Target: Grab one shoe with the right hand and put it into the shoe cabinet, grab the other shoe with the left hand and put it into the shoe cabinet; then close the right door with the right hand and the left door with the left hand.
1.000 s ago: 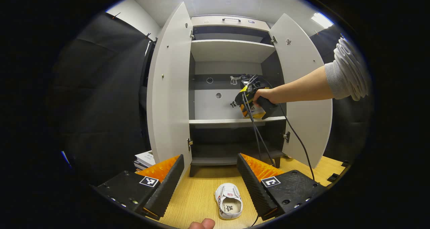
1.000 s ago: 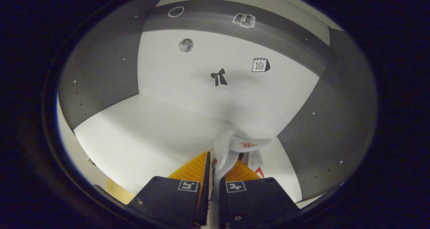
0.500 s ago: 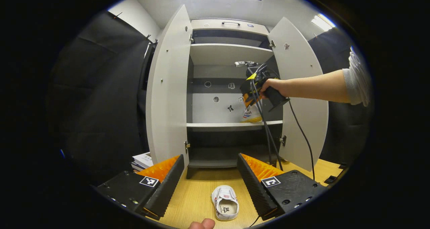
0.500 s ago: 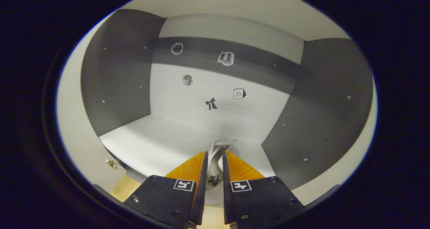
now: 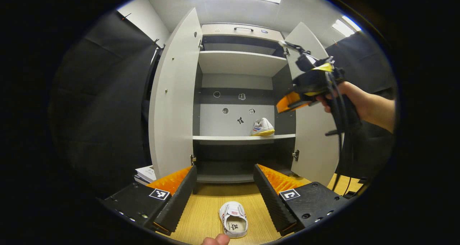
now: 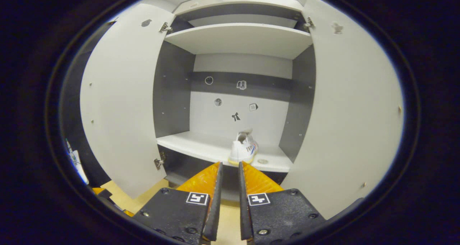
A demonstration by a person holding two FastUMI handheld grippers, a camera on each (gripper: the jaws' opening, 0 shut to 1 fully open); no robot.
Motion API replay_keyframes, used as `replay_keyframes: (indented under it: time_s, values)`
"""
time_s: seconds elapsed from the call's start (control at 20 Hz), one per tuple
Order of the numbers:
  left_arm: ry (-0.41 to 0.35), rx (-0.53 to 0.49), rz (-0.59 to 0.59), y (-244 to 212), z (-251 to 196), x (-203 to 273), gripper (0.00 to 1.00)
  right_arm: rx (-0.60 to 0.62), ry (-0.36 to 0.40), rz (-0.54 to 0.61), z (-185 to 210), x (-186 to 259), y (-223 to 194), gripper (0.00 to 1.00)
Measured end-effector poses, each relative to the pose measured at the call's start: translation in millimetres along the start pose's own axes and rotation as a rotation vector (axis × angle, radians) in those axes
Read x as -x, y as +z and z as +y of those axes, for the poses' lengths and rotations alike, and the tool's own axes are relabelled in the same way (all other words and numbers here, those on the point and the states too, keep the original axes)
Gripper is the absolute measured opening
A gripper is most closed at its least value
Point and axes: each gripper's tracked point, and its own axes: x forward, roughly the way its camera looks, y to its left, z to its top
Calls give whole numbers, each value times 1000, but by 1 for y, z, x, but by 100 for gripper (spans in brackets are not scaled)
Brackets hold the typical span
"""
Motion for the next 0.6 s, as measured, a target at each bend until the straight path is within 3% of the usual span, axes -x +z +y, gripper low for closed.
replay_keyframes:
  time_s: [0.2,0.25,0.3,0.45,0.55,0.6]
  values:
    - [3,7,6,-1,-3,2,95,-66,-75,-78,-14,44,-61,27]
    - [1,9,7,-2,-4,2,95,-67,-102,-96,-17,52,-76,31]
    - [-2,10,8,-3,-6,2,95,-57,-124,-118,-19,61,-88,28]
    - [-8,-4,16,-5,-11,3,95,-3,-163,-168,-14,88,-116,32]
    - [-9,-13,21,-7,-14,4,95,-1,-143,-171,-3,101,-132,42]
    - [-10,-14,25,-9,-16,5,95,-2,-137,-164,-1,105,-140,54]
